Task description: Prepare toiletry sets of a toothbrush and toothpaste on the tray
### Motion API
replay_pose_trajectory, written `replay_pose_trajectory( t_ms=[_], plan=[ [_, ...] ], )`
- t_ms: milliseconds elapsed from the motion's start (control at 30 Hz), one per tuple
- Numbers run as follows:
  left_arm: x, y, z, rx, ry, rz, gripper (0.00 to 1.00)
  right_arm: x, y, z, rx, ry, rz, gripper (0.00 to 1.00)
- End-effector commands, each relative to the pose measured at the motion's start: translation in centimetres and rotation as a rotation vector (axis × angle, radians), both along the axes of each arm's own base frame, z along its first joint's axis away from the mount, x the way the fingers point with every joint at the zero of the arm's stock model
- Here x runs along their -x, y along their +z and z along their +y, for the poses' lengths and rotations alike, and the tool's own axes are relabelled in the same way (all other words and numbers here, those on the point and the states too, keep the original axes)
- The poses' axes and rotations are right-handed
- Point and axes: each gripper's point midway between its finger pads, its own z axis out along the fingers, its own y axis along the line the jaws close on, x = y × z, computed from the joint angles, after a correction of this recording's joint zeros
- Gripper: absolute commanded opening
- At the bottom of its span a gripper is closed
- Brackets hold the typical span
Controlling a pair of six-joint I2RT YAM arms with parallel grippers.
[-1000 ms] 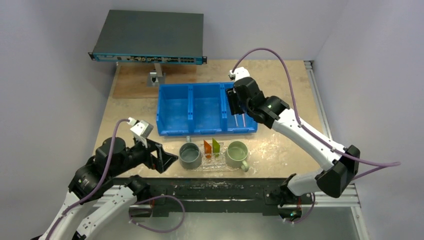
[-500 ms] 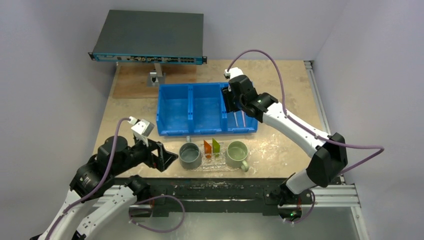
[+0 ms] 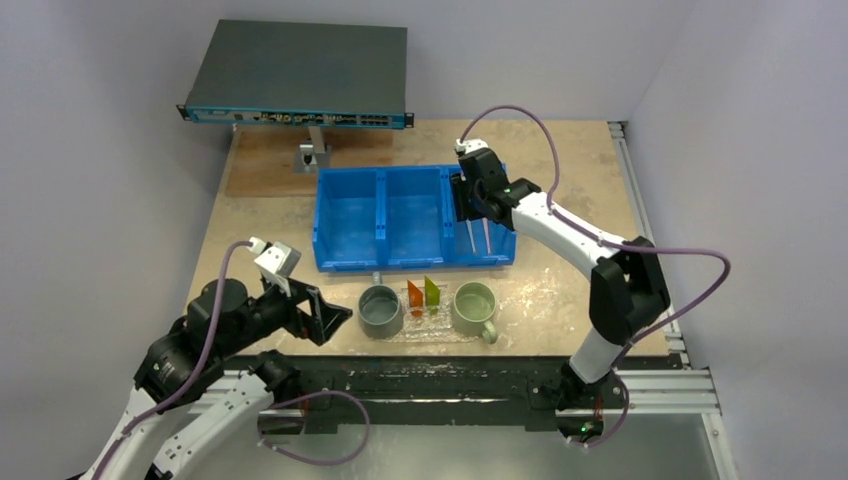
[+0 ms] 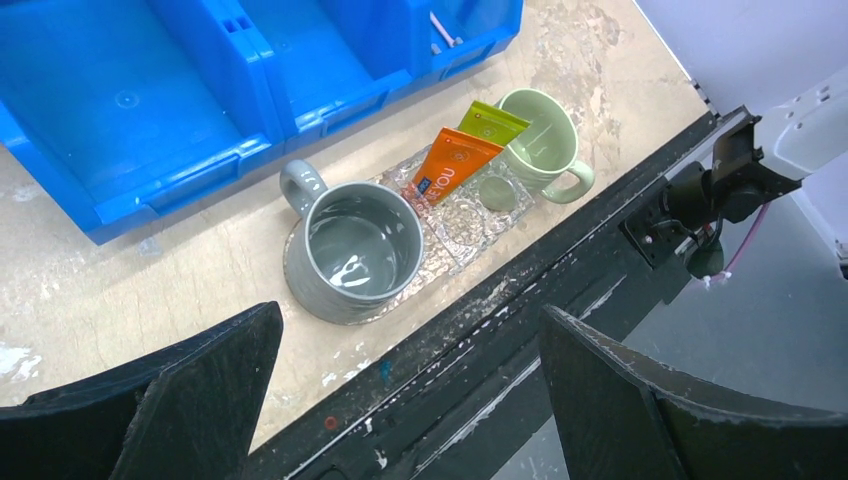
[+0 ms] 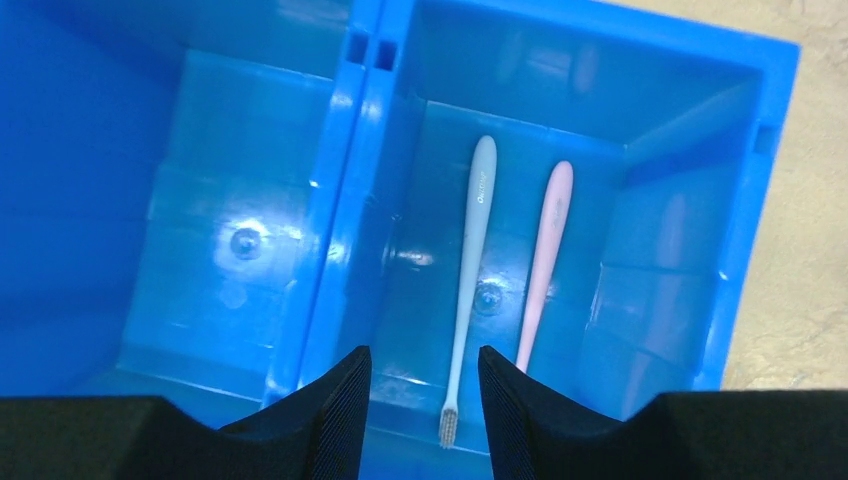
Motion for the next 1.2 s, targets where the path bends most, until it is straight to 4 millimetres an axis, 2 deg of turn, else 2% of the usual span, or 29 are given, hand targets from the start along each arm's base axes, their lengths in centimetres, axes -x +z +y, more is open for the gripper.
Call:
replay_pose_trajectory(
  t_ms=[0, 167, 367, 567, 767, 1000, 1167],
  plan=[
    [0.2, 0.7, 0.2, 0.028, 0.003, -0.041, 1.0, -1.6, 0.4, 0.3, -0.009, -0.018, -0.012, 0.46],
    [0.4, 0.8, 0.3, 0.032, -0.003, -0.04, 1.0, -2.0, -1.3, 0.8, -0.012, -0.011, 0.038, 0.46],
    [0.8, 1.2, 0.6, 0.057, 0.002, -0.072, 1.0, -2.5, -2.3, 0.6, -0.01, -0.031, 0.045, 0.46],
    [0.6, 1.1, 0.6, 0.046, 0.009, -0.06, 1.0, -2.6, -6.0, -0.3, 0.028, -0.045, 0.094, 0.45],
    [0.5, 0.9, 0.5, 0.039, 0.006, -0.052, 1.0, -3.5, -8.0, -1.0, 0.006, -0.056, 0.126, 0.45],
    [0.4, 0.7, 0.3, 0.027, -0.003, -0.041, 1.0, -4.2, -9.1, -0.9, -0.005, -0.049, 0.151, 0.45],
    [0.4, 0.7, 0.3, 0.026, -0.003, -0.041, 1.0, -4.0, -10.4, -0.8, 0.003, -0.042, 0.179, 0.45]
  ],
)
